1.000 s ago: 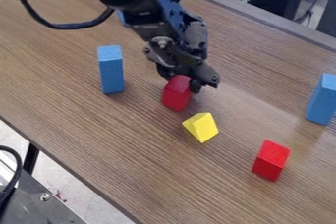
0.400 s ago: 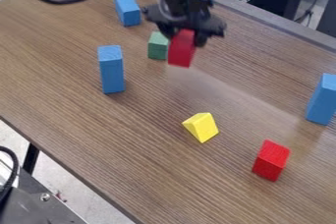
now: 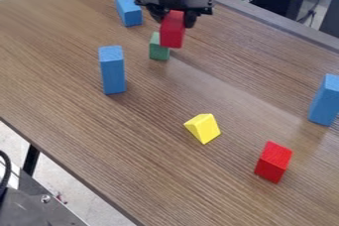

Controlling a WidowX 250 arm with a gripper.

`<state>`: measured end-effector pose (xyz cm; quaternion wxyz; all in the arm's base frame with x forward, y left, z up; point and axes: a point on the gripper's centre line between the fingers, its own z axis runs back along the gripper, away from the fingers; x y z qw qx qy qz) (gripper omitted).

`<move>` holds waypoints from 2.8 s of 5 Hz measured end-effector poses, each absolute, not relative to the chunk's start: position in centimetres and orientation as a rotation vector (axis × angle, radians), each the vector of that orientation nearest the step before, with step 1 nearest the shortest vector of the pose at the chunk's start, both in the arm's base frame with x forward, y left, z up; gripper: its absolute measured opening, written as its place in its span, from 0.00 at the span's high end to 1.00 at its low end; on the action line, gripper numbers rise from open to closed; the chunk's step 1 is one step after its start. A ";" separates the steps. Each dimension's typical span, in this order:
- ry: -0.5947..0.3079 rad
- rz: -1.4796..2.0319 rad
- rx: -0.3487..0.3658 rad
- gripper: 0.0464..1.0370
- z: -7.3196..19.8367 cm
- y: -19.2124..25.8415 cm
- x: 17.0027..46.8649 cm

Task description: Put red block on top of the green cube

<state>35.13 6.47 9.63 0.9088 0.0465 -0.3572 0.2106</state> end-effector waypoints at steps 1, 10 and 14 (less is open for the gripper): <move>-0.716 0.449 0.106 0.47 9.2 7.5 35.2; -0.663 0.406 0.154 0.04 7.1 9.2 35.4; -0.680 0.308 0.078 0.04 15.2 4.1 31.9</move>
